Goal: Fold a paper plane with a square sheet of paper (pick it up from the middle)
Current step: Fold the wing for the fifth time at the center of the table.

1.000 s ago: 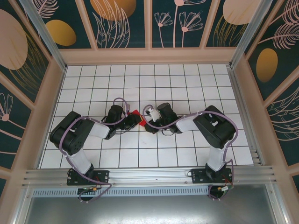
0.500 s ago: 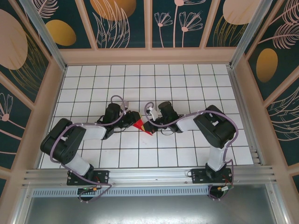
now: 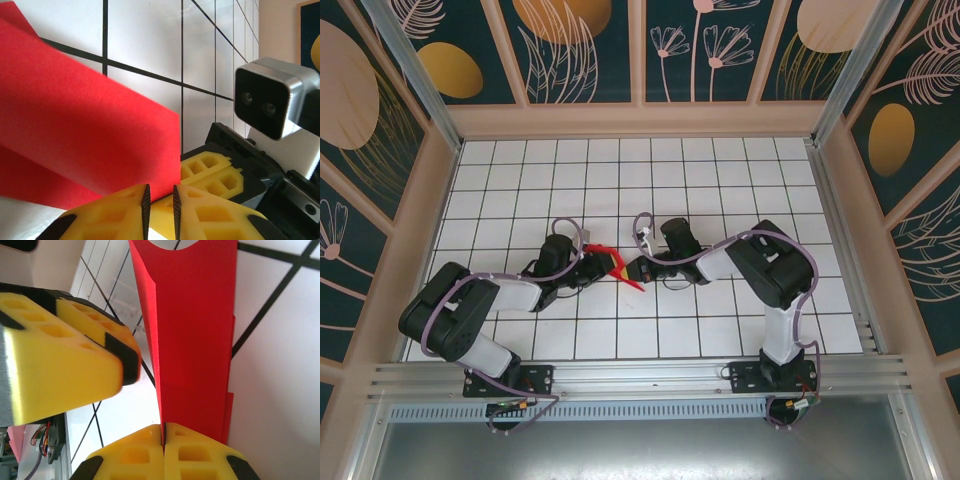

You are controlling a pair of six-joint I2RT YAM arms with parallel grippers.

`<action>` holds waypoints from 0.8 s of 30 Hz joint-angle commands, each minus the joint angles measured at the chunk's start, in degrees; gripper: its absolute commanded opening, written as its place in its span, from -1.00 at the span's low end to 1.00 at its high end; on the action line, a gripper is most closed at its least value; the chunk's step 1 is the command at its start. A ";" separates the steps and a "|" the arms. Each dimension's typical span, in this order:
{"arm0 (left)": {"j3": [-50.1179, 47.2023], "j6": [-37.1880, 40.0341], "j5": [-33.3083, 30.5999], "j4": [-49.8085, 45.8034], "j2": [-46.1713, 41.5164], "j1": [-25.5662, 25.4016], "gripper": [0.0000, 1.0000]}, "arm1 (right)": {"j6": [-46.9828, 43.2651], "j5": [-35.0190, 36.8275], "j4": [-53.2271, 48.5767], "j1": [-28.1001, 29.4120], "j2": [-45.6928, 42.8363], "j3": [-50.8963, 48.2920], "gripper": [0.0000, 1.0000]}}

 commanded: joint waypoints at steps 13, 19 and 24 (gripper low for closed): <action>-1.11 -0.39 1.58 5.35 3.77 -0.27 -0.56 | -1.37 -0.57 -5.21 0.39 3.53 4.25 -1.00; -1.01 -0.25 0.43 4.78 5.31 -0.20 -0.58 | -3.25 1.89 -8.73 1.25 3.49 5.38 -1.00; -1.35 -0.51 -0.62 4.69 5.68 -0.25 -0.59 | -4.52 3.69 -11.21 2.02 3.35 6.07 -1.00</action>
